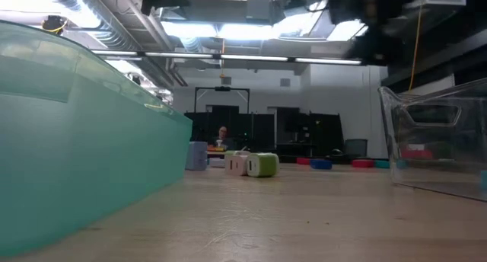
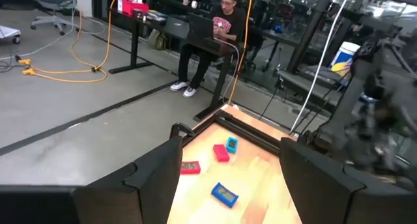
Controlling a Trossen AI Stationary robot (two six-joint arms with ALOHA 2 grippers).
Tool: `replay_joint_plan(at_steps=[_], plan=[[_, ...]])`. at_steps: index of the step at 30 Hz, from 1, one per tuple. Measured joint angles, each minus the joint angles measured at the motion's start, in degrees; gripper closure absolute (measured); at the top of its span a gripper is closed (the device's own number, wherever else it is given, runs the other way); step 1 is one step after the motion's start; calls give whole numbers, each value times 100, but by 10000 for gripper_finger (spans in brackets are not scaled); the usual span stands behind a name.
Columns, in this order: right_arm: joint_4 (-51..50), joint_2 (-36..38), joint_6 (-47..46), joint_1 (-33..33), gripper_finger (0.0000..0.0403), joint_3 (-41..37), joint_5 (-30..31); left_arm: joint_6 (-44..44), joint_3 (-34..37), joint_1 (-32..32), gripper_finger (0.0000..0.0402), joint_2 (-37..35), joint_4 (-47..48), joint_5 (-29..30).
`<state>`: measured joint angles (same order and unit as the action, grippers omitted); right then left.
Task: Pick & Place Office items
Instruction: Put the dark blue digital clock into the transparent bin
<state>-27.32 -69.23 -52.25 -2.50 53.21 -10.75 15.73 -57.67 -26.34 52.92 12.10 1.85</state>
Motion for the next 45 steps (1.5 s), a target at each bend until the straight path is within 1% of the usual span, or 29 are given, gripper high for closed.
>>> replay_joint_plan(at_steps=[3, 5, 8, 10, 13, 17, 22, 25, 30, 34, 38, 45], plan=[[394, -2, -155, 514, 122, 31, 609, 2, 0, -1, 151, -1, 2, 1], [480, -37, -312, 803, 121, 31, 975, 2, 0, -1, 151, -2, 2, 0], [348, -158, -589, 1243, 120, 33, 1370, -69, 0, -1, 151, -2, 2, 0], [238, -331, -857, 1484, 121, 31, 1488, -134, 0, 1, 151, -2, 2, 0], [269, -767, -1102, 1755, 121, 35, 1471, -177, 0, -5, 151, -1, 4, -17], [144, -1581, -1169, 1933, 121, 166, 1069, -195, 0, -5, 151, -1, 6, -47], [-402, -2481, -820, 2186, 121, 807, 969, -197, 0, -3, 151, -2, 6, -188], [-859, -2793, -476, 2386, 121, 1295, 977, -195, 0, -5, 151, -1, 8, -188], [-1941, -3094, 153, 2723, 121, 1916, 1172, -223, 0, -4, 151, 0, 8, -195], [-2299, -3191, 371, 2988, 121, 1869, 1128, -330, 0, -3, 151, -1, 8, -197], [-2158, -3189, 376, 3141, 121, 1675, 992, -436, 0, -5, 151, 0, 8, -196], [-1658, -3189, 428, 3244, 121, 1668, 829, -455, 0, -5, 151, -1, 11, -280]])
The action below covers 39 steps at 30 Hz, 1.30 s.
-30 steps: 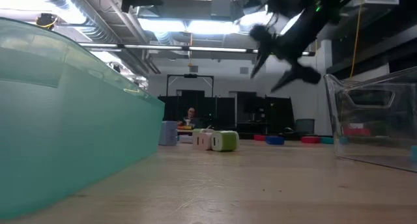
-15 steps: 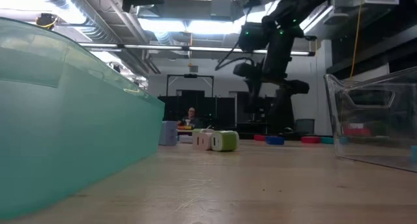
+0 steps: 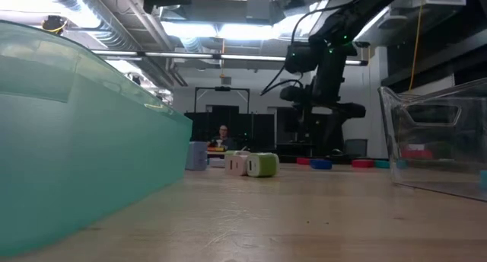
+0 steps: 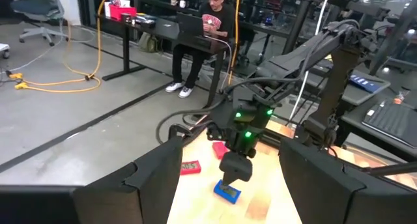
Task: Pick & Place Office items
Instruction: Put the dark blue digital clock into the transparent bin
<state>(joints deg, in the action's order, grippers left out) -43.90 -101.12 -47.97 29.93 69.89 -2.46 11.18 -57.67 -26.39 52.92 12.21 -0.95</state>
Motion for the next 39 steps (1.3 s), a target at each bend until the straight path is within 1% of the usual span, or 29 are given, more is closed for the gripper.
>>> replay_joint_plan(at_steps=[15, 21, 24, 28, 30, 34, 39], plan=[[-54, -1000, 115, 44, 121, 0, -280, 0, 0, 0, 151, 1, 59, -18], [-89, -1172, 173, 48, 128, 24, -331, -61, 0, 0, 151, 0, 195, -15], [-71, -1175, 198, 48, 160, 24, -352, -94, 7, 0, 151, -1, 186, -8], [-69, -1175, 268, 48, 244, 24, -457, -140, 7, 0, 151, 0, 184, 51], [-62, -1146, 321, 45, 269, 27, -518, -140, 7, 0, 151, 1, 184, 103], [-125, -1178, 411, 44, 273, 138, -636, -144, 7, 0, 151, 1, 177, 134], [-161, -1175, 520, 25, 273, 528, -848, -144, 7, 0, 151, 0, 176, 138]])
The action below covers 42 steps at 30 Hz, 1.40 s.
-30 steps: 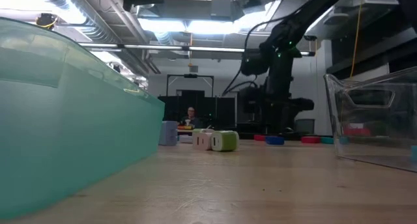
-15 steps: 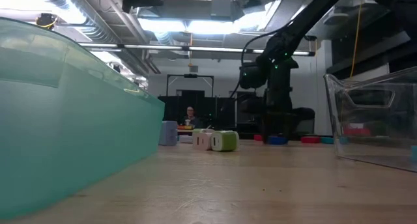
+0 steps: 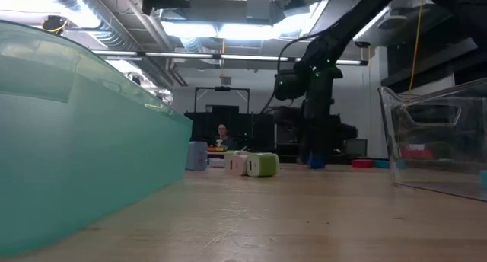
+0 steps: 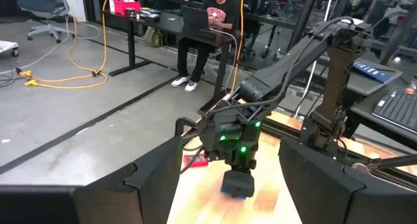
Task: Pick & Place Office items
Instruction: Put the dark blue digital clock into the transparent bin
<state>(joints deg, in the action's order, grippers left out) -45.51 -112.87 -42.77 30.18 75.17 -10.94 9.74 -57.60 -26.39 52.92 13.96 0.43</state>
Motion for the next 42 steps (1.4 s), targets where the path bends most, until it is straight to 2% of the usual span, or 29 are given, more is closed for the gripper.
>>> replay_joint_plan(at_steps=[7, 11, 17, 20, 25, 30, 34, 38, 42], plan=[[54, 371, 156, -20, 273, 989, -358, 0, 0, 0, 151, 0, -1, 1], [89, 582, 387, -38, 273, 1718, -777, 0, 0, -2, 151, -1, -2, 13], [25, 967, 1230, -277, 273, 2616, -1919, 0, 0, -2, 151, 0, -1, 18], [-332, 1268, 1668, -505, 273, 2831, -2362, 0, 0, -2, 151, -1, -3, 23], [-1453, 1882, 2255, -1059, 273, 2847, -2275, 0, 0, -2, 151, 1, -2, 23], [-2621, 2310, 2165, -1783, 273, 2845, -1791, 0, 0, -2, 151, 0, -2, 21], [-2816, 2626, 1395, -2608, 273, 2514, -1391, 0, 0, -2, 151, 1, 1, 21], [-2775, 3049, 460, -3372, 273, 1557, -1140, 3, 0, -2, 151, 1, -1, 19], [-1930, 3606, -702, -4069, 273, 63, -983, 0, 2, -2, 151, 1, -1, 6]])
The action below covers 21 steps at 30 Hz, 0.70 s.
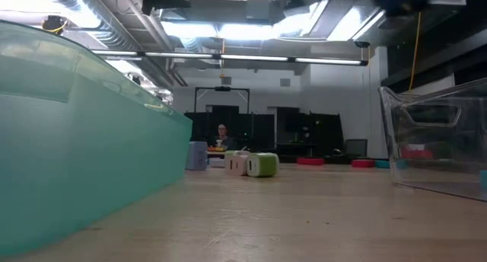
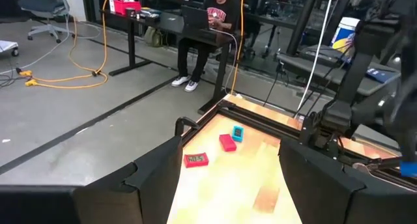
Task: Pick & Place Office items
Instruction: Put the dark blue digital clock into the transparent bin
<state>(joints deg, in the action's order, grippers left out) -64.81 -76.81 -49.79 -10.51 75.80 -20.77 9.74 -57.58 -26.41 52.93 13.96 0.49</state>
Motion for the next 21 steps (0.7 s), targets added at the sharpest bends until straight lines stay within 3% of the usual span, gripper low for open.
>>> replay_joint_plan(at_steps=[8, 12, 16, 21], plan=[[2354, 769, -2338, -785, 273, -2824, 297, 2, -2, 0, 151, 0, -2, -113], [2864, 786, -3103, -922, 273, -3578, 496, 4, -1, 0, 151, 0, -2, -156], [2966, 786, -3422, -953, 270, -3809, 534, 13, 0, 0, 151, -1, -1, -155], [3011, 786, -3388, -948, 140, -3694, 538, 65, 0, 0, 151, 0, 0, -155]])
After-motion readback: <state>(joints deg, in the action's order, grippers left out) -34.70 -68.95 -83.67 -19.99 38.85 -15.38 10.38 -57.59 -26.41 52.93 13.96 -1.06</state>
